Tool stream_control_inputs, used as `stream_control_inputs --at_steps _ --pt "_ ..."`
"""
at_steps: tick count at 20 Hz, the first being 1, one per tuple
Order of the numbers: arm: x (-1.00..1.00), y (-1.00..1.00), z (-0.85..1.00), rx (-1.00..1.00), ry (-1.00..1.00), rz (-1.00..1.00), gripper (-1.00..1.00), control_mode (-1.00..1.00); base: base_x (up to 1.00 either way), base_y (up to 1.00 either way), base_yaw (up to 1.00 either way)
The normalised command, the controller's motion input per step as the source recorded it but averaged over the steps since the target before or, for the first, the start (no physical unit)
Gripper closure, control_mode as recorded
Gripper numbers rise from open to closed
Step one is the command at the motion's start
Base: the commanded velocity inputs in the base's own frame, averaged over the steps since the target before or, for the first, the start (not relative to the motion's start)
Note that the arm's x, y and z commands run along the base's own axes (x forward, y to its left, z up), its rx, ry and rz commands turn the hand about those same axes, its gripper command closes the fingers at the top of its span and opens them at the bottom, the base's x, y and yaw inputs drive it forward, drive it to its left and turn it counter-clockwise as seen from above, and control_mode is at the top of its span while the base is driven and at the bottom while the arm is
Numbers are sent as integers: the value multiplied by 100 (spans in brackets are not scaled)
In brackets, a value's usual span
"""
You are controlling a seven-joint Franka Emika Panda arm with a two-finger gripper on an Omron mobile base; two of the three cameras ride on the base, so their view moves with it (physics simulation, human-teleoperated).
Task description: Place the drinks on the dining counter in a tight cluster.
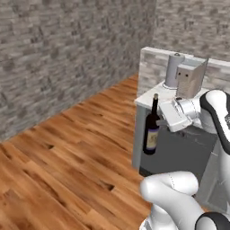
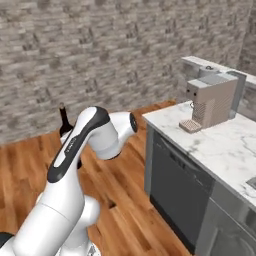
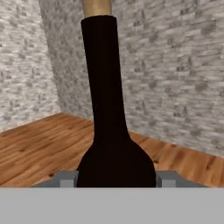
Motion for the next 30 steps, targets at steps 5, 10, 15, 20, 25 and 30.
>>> stream_control_inputs --at_steps 5,10,15,20,25,30 --pt "0 0 0 0 0 0 100 100 100 100 -36" --pt "0 0 0 0 0 0 100 100 100 100 -40" --pt "0 0 0 0 0 0 100 100 91 100 -42" --pt "0 0 0 0 0 0 100 100 78 100 -40" --pt "0 0 0 0 0 0 100 100 76 100 -41" --pt "0 0 0 0 0 0 100 100 73 100 -39"
